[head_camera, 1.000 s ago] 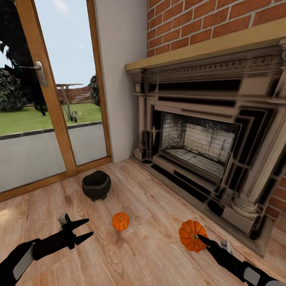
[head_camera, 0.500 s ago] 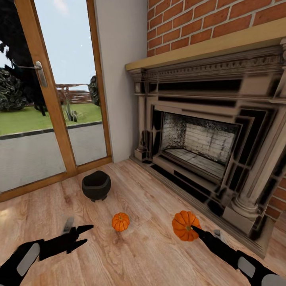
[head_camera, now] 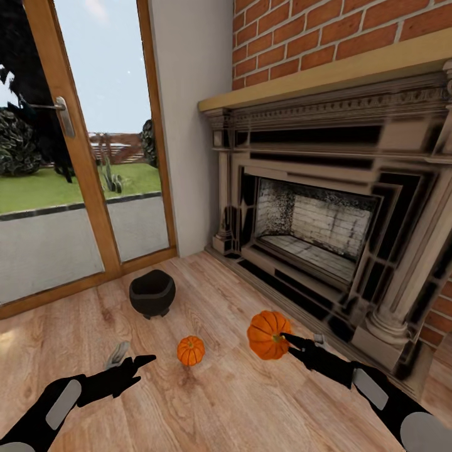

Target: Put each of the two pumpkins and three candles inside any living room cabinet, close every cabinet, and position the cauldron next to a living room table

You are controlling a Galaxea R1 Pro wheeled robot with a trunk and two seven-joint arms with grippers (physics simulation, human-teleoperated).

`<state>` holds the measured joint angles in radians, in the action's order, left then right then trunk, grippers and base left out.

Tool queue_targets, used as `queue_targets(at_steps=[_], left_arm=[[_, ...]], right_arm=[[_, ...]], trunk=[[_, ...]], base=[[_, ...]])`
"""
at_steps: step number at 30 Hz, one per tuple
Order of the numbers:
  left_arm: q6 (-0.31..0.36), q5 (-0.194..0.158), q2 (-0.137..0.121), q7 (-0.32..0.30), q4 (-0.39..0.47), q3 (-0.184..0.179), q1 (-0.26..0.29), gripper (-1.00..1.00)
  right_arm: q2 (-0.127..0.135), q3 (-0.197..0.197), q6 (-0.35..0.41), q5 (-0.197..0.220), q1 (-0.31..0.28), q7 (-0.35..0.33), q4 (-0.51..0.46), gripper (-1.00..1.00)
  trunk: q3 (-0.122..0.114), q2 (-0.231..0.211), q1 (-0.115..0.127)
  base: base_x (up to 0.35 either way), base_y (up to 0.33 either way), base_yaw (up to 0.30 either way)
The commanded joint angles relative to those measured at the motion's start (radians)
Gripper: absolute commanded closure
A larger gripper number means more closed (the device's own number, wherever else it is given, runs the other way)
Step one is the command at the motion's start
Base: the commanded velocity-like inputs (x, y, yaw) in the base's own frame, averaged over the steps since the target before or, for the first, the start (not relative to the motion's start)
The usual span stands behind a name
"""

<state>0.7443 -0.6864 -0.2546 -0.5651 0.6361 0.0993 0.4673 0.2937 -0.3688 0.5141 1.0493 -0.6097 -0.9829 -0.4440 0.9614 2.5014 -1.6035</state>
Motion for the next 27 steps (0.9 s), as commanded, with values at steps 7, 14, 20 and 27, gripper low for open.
queue_targets(at_steps=[7,14,20,27], left_arm=[[0.005,0.001,0.0,0.0,0.0,0.003,0.0,-1.0],[-0.01,-0.002,0.002,0.001,0.0,0.003,0.001,-1.0],[-0.02,0.001,0.001,0.002,-0.001,0.003,0.0,-1.0],[-0.022,0.003,0.0,0.004,-0.004,0.002,0.0,-1.0]], right_arm=[[-0.007,0.15,0.242,0.018,-0.001,0.158,-0.147,1.0],[-0.007,0.196,0.289,0.021,-0.002,0.361,-0.172,1.0],[-0.008,0.197,0.304,0.024,-0.002,0.419,-0.175,1.0],[-0.008,0.197,0.306,0.025,-0.002,0.423,-0.176,1.0]], trunk=[[0.001,0.0,0.0],[0.001,0.0,0.0],[0.001,0.0,0.0],[0.001,0.0,0.0]], base=[[0.0,0.0,0.0],[0.0,0.0,0.0],[0.129,-0.061,0.0],[0.152,-0.031,0.0]])
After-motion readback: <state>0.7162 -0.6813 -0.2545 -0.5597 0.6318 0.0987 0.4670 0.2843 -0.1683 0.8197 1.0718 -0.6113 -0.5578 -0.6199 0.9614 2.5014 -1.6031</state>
